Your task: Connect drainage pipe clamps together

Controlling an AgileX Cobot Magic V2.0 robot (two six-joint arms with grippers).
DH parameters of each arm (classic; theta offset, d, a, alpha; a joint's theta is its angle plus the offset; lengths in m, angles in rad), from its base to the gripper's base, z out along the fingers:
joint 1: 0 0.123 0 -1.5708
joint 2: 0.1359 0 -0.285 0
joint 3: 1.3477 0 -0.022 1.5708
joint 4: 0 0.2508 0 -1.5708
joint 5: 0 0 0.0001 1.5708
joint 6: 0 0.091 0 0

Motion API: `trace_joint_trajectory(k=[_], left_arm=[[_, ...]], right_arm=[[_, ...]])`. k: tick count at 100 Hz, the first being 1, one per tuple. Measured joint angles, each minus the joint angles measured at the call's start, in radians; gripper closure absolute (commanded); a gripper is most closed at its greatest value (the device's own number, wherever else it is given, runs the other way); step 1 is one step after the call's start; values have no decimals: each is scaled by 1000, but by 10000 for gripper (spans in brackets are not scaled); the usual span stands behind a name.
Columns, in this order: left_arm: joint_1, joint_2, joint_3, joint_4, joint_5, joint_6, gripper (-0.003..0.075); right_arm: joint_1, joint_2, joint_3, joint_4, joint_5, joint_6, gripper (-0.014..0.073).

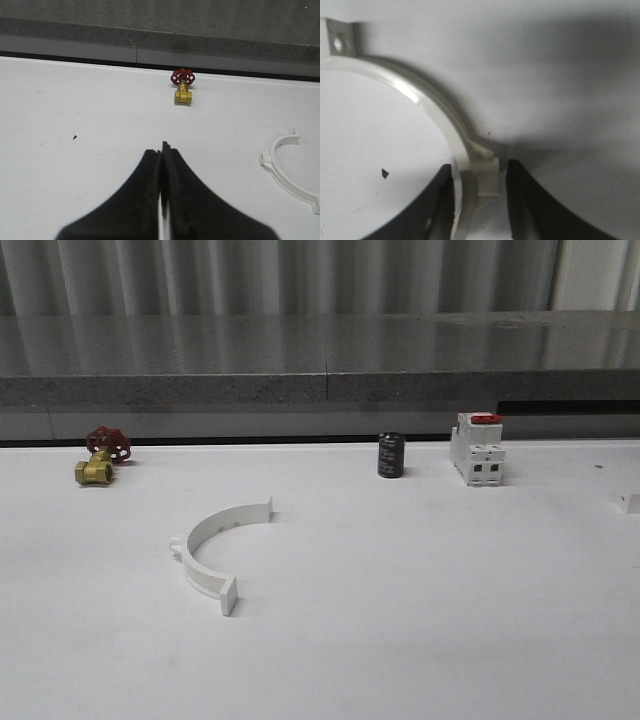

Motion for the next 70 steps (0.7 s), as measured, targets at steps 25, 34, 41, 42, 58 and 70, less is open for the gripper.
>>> trace_joint_trajectory(k=[25,34,41,42,58,70], left_arm=[[0,0,0,0,0,0,741],[0,0,0,0,0,0,741],[0,0,0,0,0,0,741],[0,0,0,0,0,0,741],[0,0,0,0,0,0,741],[0,0,0,0,0,0,741]], right_arm=[[0,0,0,7,30,-1,555],[-2,0,0,8,42,-1,555],[-4,0,-2,9,50,-1,555],[-4,0,-2,9,54,-1,555],[28,-2,-40,18,134,50,555],[110,-42,-64,20,182,126,555]])
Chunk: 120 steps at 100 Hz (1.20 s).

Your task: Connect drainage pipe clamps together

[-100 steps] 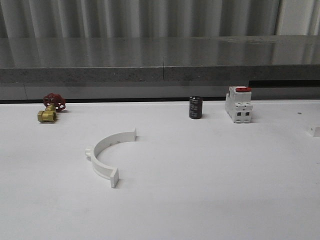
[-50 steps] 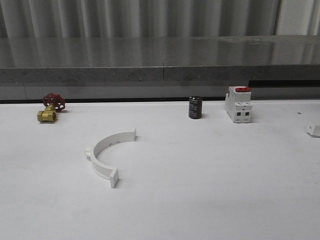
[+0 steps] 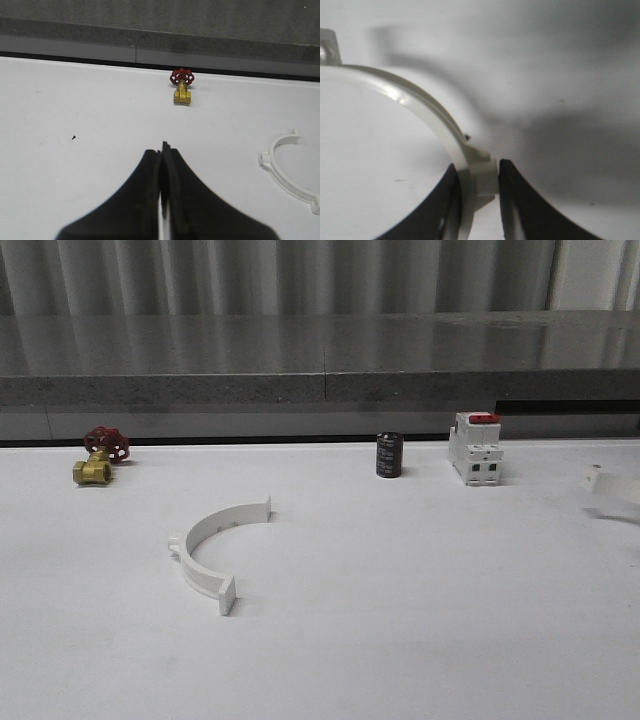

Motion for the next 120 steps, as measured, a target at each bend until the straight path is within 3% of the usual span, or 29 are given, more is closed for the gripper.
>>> trace_joint_trajectory(k=[12,23,34,47,71,120], left_arm=[[0,0,0,0,0,0,741],[0,0,0,0,0,0,741],[0,0,0,0,0,0,741],[0,0,0,0,0,0,741],[0,0,0,0,0,0,741],[0,0,0,0,0,0,741]], right_arm=[[131,-72,-4,-36,5,170,555],[291,-107,-11,-153,5,387,555],[455,-103,-30,-289,18,622,555],[601,-56,-75,-342,23,801,555],[745,66,-194,-350,21,930,555],[827,182,-249,-354,7,1096,555]])
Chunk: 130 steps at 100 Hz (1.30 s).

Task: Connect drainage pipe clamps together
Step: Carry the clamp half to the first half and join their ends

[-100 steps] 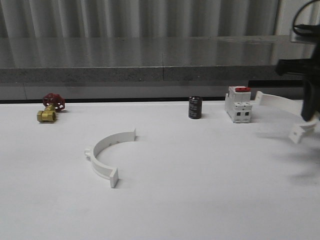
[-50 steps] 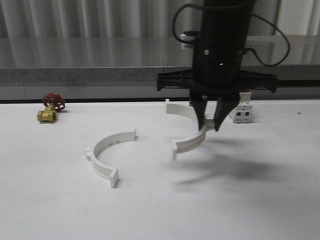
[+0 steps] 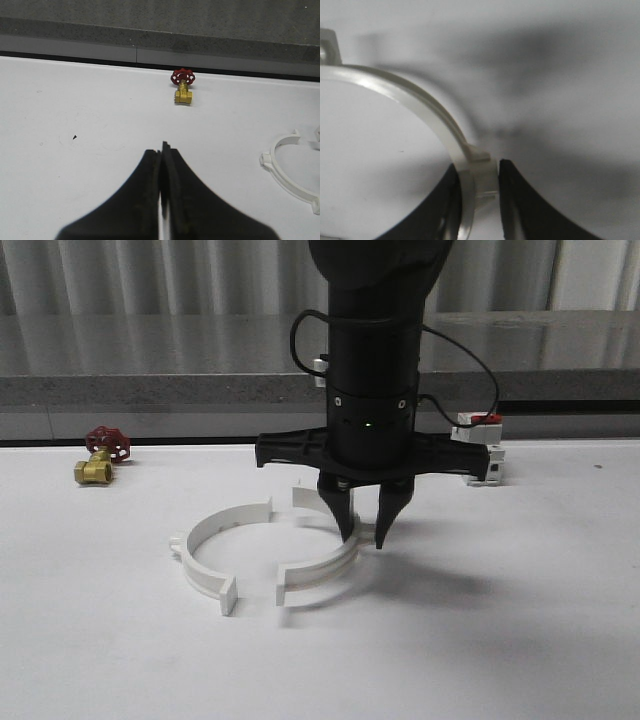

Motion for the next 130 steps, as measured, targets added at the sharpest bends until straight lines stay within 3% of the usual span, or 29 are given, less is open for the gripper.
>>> trace_joint_trajectory(k=[130], left_arm=[[0,0,0,0,0,0,741]], right_arm=[[6,38,-5,33,-99,66,555]])
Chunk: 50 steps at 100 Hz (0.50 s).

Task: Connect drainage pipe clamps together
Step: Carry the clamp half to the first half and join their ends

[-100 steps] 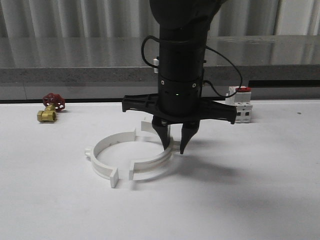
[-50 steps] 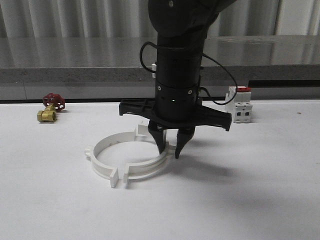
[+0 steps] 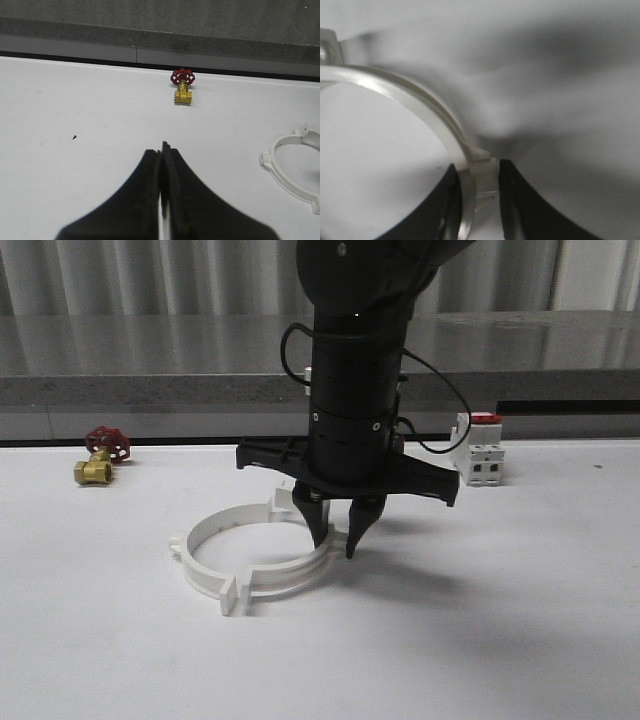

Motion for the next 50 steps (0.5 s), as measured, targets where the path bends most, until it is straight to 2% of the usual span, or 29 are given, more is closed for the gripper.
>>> trace_joint_trajectory(k=[50], left_arm=[[0,0,0,0,0,0,741]], right_arm=[[16,19,-8,13,-10,0,536]])
